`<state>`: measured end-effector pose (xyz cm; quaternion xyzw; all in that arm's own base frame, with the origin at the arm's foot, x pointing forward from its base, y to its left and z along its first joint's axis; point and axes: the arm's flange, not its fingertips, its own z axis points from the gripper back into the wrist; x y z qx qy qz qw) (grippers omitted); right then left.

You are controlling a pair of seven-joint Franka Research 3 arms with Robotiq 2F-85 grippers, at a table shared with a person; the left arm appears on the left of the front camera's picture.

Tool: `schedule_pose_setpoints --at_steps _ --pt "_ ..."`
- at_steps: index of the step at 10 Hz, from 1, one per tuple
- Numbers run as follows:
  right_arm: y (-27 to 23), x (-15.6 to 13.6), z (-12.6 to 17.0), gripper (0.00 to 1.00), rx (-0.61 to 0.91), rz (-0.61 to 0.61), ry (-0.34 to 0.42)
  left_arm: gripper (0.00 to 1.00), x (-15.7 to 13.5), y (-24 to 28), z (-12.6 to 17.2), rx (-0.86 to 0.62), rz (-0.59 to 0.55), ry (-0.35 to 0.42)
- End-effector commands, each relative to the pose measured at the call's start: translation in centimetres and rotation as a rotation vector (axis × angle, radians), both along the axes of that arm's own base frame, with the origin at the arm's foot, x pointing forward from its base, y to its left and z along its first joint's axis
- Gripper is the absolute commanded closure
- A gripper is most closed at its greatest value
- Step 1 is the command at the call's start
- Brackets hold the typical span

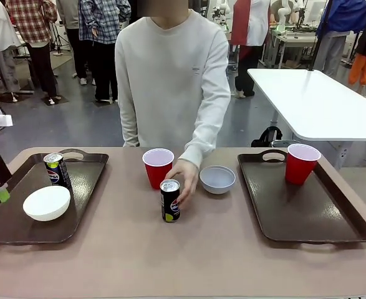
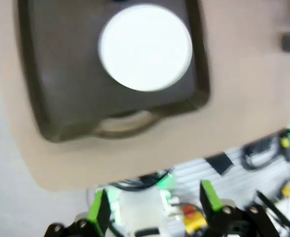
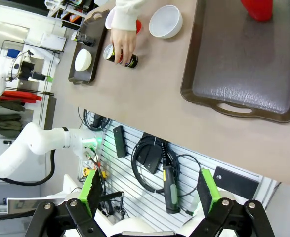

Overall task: Prepare tableware on both trays.
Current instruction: Pick up a Picnic Bowl from the table and place it on a Handle tray.

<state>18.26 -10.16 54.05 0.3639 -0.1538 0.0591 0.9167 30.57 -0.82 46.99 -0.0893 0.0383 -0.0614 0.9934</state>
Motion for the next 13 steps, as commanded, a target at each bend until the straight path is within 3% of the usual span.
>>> schedule_pose_setpoints --at_steps 1,2,3,5,7,8,9,10,13 --pt "0.0 0.0 -0.1 0.0 0.004 -0.001 0.007 0.0 -2.5 1.1 -0.6 -0.368 -0.114 0.146" --pt "0.0 0.0 -0.1 0.0 0.004 -0.001 0.007 0.0 -2.7 2.1 0.0 -0.668 -0.119 0.164" --pt "0.0 0.0 -0.1 0.0 0.004 -0.001 0.007 0.0 -2.8 3.2 -0.1 -0.872 -0.107 0.108" --pt "0.0 0.0 -0.1 0.0 0.004 -0.001 0.007 0.0 -3.3 4.2 -1.8 -1.095 -0.135 0.105" --pt "0.0 0.0 -0.1 0.0 0.004 -0.001 0.007 0.0 -3.6 4.1 -2.8 -1.19 0.032 0.024" --pt "0.0 0.0 -0.1 0.0 0.004 -0.001 0.007 0.0 -3.4 3.7 -2.7 -1.133 0.132 0.017" --pt "0.0 0.0 -0.1 0.0 0.004 -0.001 0.007 0.0 -3.2 3.2 -1.9 -1.068 0.068 0.041" --pt "0.0 0.0 -0.1 0.0 0.004 -0.001 0.007 0.0 -1.3 6.3 -1.0 -1.161 0.028 0.04" --pt "0.0 0.0 -0.1 0.0 0.004 -0.001 0.007 0.0 -1.3 6.3 -1.0 -1.161 0.028 0.04"
